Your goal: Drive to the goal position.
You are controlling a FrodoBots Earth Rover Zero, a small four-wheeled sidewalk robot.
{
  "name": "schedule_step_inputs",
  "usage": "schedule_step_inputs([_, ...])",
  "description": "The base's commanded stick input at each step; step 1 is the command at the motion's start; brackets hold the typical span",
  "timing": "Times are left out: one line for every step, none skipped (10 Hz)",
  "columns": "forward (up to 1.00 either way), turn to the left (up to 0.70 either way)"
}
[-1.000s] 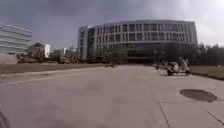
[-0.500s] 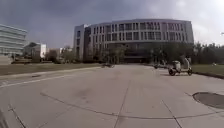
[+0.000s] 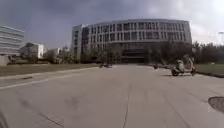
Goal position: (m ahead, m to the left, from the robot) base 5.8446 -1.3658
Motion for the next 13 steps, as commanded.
schedule_step_inputs([1.00,0.00])
schedule_step_inputs([1.00,0.00])
schedule_step_inputs([1.00,-0.25])
schedule_step_inputs([1.00,-0.29])
schedule_step_inputs([1.00,0.00])
schedule_step_inputs([1.00,-0.01])
schedule_step_inputs([1.00,-0.23])
schedule_step_inputs([1.00,-0.31])
schedule_step_inputs([1.00,0.00])
schedule_step_inputs([1.00,0.00])
schedule_step_inputs([1.00,0.00])
schedule_step_inputs([1.00,0.00])
schedule_step_inputs([1.00,0.00])
